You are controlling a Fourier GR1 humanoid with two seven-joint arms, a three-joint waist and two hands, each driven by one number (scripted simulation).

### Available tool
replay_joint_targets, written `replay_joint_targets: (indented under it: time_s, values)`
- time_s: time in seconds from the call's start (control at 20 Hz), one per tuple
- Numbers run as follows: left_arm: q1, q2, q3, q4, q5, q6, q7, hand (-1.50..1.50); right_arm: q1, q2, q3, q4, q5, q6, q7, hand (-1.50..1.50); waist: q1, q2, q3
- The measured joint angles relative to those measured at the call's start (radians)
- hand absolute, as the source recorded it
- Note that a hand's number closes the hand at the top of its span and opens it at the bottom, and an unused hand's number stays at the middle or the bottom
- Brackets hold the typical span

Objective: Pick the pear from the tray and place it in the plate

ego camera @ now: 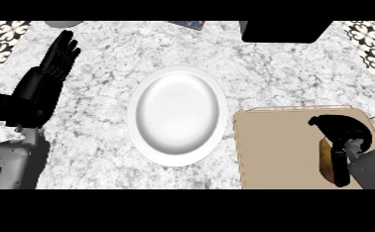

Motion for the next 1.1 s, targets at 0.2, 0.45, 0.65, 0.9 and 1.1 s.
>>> replay_joint_targets:
  time_s: [0.2, 0.45, 0.65, 0.9, 1.1]
  values:
    - [0.021, 0.004, 0.021, 0.013, -0.004, 0.007, -0.012, 0.00, 0.098, 0.006, -0.046, -0.101, 0.063, -0.180, 0.063, 1.50, -0.039, -0.006, 0.005]
    - [0.066, 0.027, 0.061, 0.006, 0.005, 0.012, -0.006, 0.00, 0.260, 0.012, -0.121, -0.260, 0.156, -0.448, 0.181, 1.50, -0.107, -0.022, 0.012]
    - [0.081, 0.032, 0.071, -0.008, 0.017, 0.002, -0.003, 0.00, 0.414, 0.000, -0.132, -0.448, 0.275, -0.620, 0.254, 1.50, -0.108, -0.017, 0.015]
    - [0.076, 0.024, 0.060, -0.015, 0.007, 0.002, -0.011, 0.00, 0.576, 0.014, -0.097, -0.734, 0.411, -0.732, 0.302, 1.50, -0.087, -0.007, 0.016]
    - [0.063, 0.018, 0.044, -0.027, 0.005, -0.004, 0.004, 0.00, 0.610, 0.045, -0.040, -0.944, 0.515, -0.765, 0.311, 1.50, -0.065, -0.004, 0.016]
